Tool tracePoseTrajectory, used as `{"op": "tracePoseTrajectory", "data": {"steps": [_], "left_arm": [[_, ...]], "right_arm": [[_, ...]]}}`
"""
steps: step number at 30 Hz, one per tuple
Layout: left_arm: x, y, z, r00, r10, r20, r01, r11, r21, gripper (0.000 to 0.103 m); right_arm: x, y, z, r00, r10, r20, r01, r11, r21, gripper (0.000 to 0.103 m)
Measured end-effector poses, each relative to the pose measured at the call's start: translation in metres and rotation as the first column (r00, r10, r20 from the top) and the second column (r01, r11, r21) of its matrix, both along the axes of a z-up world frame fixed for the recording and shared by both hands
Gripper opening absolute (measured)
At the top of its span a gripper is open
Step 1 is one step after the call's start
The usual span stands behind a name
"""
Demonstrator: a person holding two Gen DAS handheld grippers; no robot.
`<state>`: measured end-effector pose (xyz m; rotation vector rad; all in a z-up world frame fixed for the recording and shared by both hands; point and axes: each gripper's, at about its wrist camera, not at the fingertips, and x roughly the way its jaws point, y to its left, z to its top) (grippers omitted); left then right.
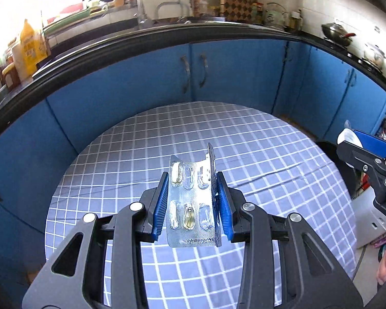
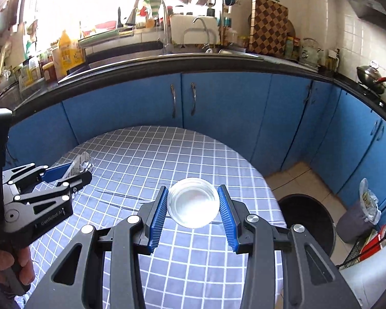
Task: Collect trash
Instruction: 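Lift and carry the blister pack and white cap in both tools over the bin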
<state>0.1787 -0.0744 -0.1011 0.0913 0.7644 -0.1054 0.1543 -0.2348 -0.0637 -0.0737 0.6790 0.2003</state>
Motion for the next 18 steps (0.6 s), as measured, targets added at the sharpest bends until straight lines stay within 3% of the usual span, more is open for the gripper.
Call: {"op": "tracePoseTrajectory", "data": {"steps": [18], "left_arm": [[-0.010,-0.089,0.013,0.990,-0.138,0.014,0.137,0.989,0.050,0.038]], "right_arm": [[-0.022,-0.055,0.010,0.997,-0.070,0.039,0.070,0.998,0.006,0.039]]}}
